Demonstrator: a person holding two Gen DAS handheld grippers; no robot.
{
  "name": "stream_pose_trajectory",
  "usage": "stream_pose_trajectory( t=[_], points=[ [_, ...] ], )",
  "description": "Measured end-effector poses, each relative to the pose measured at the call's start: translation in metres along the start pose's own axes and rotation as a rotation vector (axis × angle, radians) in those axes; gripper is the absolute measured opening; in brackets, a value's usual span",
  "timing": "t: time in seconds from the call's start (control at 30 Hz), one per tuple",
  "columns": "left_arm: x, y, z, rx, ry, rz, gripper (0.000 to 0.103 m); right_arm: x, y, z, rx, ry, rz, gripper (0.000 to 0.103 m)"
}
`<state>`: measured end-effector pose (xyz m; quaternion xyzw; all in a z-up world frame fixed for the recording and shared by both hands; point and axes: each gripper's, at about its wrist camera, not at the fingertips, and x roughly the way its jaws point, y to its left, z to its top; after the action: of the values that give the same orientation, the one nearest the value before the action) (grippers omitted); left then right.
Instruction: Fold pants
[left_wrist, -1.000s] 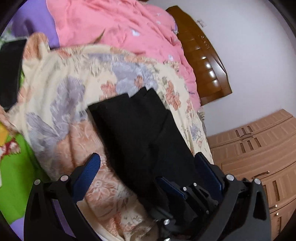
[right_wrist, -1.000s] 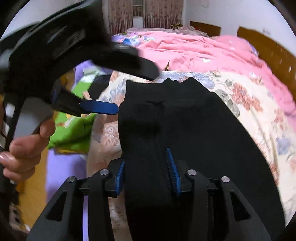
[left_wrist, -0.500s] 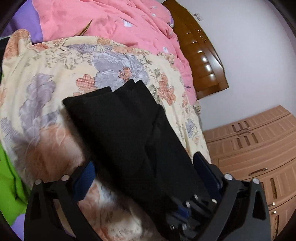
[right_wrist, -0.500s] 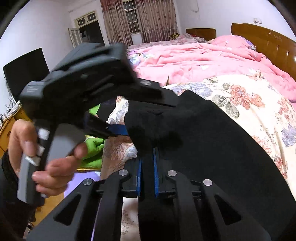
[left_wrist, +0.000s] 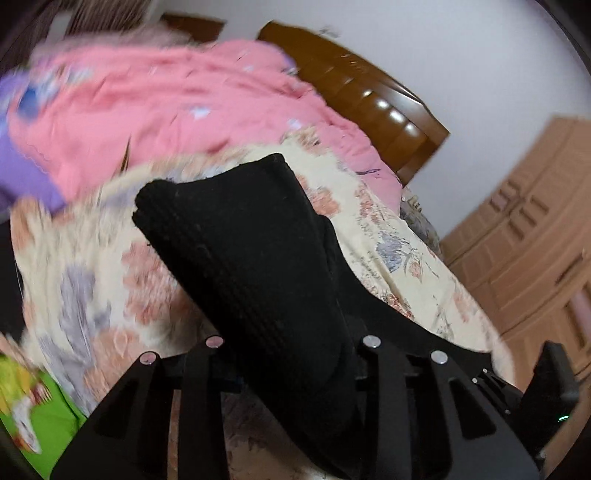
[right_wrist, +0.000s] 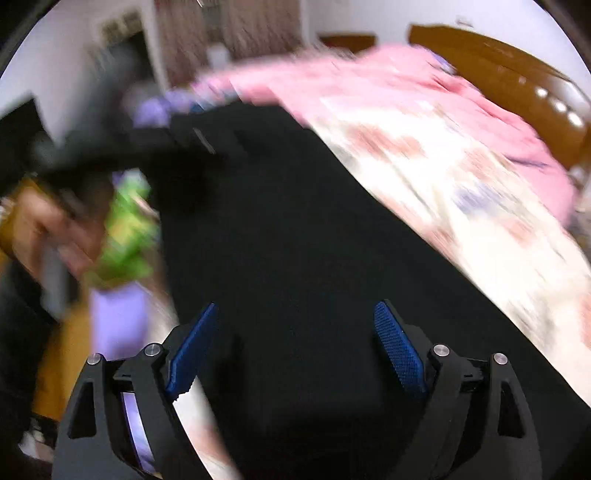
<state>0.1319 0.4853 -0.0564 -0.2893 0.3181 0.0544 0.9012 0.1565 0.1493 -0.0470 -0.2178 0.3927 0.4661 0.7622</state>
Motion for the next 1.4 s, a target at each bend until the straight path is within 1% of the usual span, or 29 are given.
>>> stream_pose_trajectory(
  t=[0.03,0.07,0.13,0.23,0.27,0.3,0.33,0.37,0.4,0.43,0.5,0.53,0.57,0.63,0.67,0.7,0.73,0.83,0.87,0.93,1.03,1.1,1.13,1.17,1.2,1.23,1.27,1.3,1.4],
  points=[
    [-0.003,-0.005,0.001,0.023,-0.012,0.001,0.034,0.009,-0.001,-0.011,-0.018,0.058,-0.038,0.084],
    [-0.005,-0.01,0.002,0.044,-0.024,-0.008,0.034,0.013,-0.002,-0.019,-0.018,0.057,-0.026,0.085],
    [-0.008,-0.02,0.003,0.07,-0.041,-0.007,0.034,0.012,-0.002,-0.026,0.0,0.015,-0.032,0.088],
    [-0.02,-0.046,0.003,0.126,-0.071,0.001,0.034,0.005,0.002,-0.021,-0.005,0.045,-0.05,0.088],
    [-0.024,-0.056,0.004,0.151,-0.082,0.004,0.034,-0.002,0.002,-0.022,-0.005,0.041,-0.036,0.088],
    [-0.031,-0.072,0.003,0.198,-0.1,0.007,0.034,-0.015,0.005,-0.026,-0.011,0.011,-0.01,0.088],
    [-0.038,-0.088,0.001,0.24,-0.119,0.007,0.034,-0.018,0.005,-0.03,-0.013,0.004,-0.02,0.088],
    [-0.042,-0.099,-0.001,0.268,-0.133,0.004,0.034,-0.014,0.003,-0.035,-0.017,0.027,-0.059,0.088],
    [-0.049,-0.116,-0.004,0.305,-0.154,-0.005,0.034,-0.003,-0.001,-0.038,-0.012,0.059,-0.075,0.089],
    [-0.053,-0.129,-0.007,0.331,-0.168,-0.017,0.034,-0.001,-0.007,-0.043,0.025,0.048,-0.033,0.09],
    [-0.06,-0.16,-0.014,0.387,-0.192,-0.033,0.034,-0.011,-0.023,-0.049,0.097,0.01,0.063,0.088],
    [-0.062,-0.17,-0.017,0.409,-0.195,-0.034,0.034,-0.023,-0.035,-0.052,0.144,-0.026,0.11,0.088],
    [-0.062,-0.185,-0.023,0.448,-0.197,-0.033,0.034,-0.035,-0.048,-0.056,0.199,-0.074,0.127,0.088],
    [-0.061,-0.207,-0.034,0.495,-0.192,-0.037,0.034,-0.047,-0.071,-0.062,0.261,-0.111,0.087,0.088],
    [-0.061,-0.217,-0.041,0.511,-0.189,-0.044,0.034,-0.049,-0.088,-0.068,0.293,-0.086,0.041,0.088],
    [-0.059,-0.234,-0.051,0.542,-0.184,-0.053,0.034,-0.055,-0.1,-0.074,0.331,-0.084,0.015,0.088],
    [-0.056,-0.247,-0.059,0.565,-0.182,-0.053,0.034,-0.065,-0.115,-0.081,0.383,-0.109,0.009,0.088],
    [-0.045,-0.292,-0.101,0.682,-0.174,-0.052,0.034,-0.12,-0.162,-0.117,0.545,-0.26,0.016,0.089],
    [-0.04,-0.301,-0.112,0.709,-0.168,-0.053,0.034,-0.13,-0.171,-0.125,0.574,-0.285,0.004,0.089],
    [-0.022,-0.326,-0.147,0.809,-0.14,-0.046,0.034,-0.161,-0.197,-0.158,0.662,-0.343,-0.019,0.09],
    [0.023,-0.354,-0.208,0.984,-0.048,0.006,0.034,-0.19,-0.223,-0.203,0.803,-0.405,-0.053,0.09],
    [0.049,-0.362,-0.245,1.09,0.031,0.017,0.036,-0.203,-0.234,-0.234,0.869,-0.412,-0.079,0.09],
    [0.059,-0.362,-0.26,1.13,0.063,0.02,0.039,-0.209,-0.239,-0.248,0.884,-0.404,-0.093,0.09],
    [0.063,-0.361,-0.268,1.157,0.073,0.02,0.042,-0.21,-0.24,-0.26,0.902,-0.386,-0.099,0.09],
    [0.061,-0.359,-0.279,1.2,0.041,0.024,0.049,-0.206,-0.233,-0.262,0.913,-0.376,-0.093,0.09],
    [0.058,-0.359,-0.283,1.225,0.017,0.015,0.063,-0.2,-0.234,-0.263,0.924,-0.367,-0.075,0.09],
    [0.051,-0.36,-0.285,1.237,0.016,-0.032,0.073,-0.199,-0.233,-0.264,0.932,-0.36,-0.057,0.09],
    [0.039,-0.36,-0.284,1.234,0.018,-0.128,0.088,-0.2,-0.231,-0.27,0.946,-0.35,-0.031,0.09],
    [0.008,-0.357,-0.28,1.24,-0.011,-0.249,0.09,-0.19,-0.224,-0.276,0.984,-0.336,0.075,0.09]
  ],
)
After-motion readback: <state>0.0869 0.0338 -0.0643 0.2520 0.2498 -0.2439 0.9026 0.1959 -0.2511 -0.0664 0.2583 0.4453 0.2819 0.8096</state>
